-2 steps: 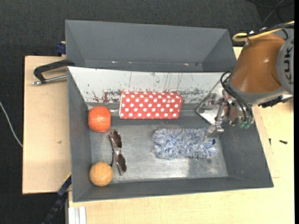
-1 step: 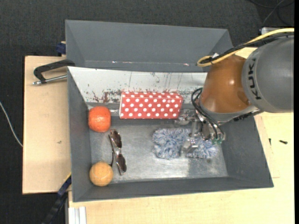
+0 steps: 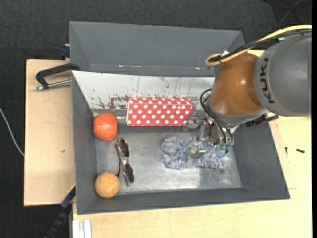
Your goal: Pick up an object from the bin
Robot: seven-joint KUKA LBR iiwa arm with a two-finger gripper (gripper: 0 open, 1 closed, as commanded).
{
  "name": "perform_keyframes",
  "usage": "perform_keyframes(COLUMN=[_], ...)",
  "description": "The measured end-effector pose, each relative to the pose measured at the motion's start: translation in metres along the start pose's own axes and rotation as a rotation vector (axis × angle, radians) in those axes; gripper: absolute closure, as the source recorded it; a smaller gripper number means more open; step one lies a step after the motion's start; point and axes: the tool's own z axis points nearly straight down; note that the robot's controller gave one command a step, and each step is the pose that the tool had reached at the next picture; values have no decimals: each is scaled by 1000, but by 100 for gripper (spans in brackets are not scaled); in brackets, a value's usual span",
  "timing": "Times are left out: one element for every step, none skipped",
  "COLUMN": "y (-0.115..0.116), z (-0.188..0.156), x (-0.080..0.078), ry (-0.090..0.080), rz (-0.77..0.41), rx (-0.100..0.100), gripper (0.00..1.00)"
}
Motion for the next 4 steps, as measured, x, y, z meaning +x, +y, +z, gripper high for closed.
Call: perform_keyframes(y=[-14,-12,-11,-11], z=[36,41,40,38], x=[2,-4,-4,-4], ry=[3,-9,-8,-6], rz=[92,64,60,58], rx=[0,2,3,3], gripper=[0,100,100,100])
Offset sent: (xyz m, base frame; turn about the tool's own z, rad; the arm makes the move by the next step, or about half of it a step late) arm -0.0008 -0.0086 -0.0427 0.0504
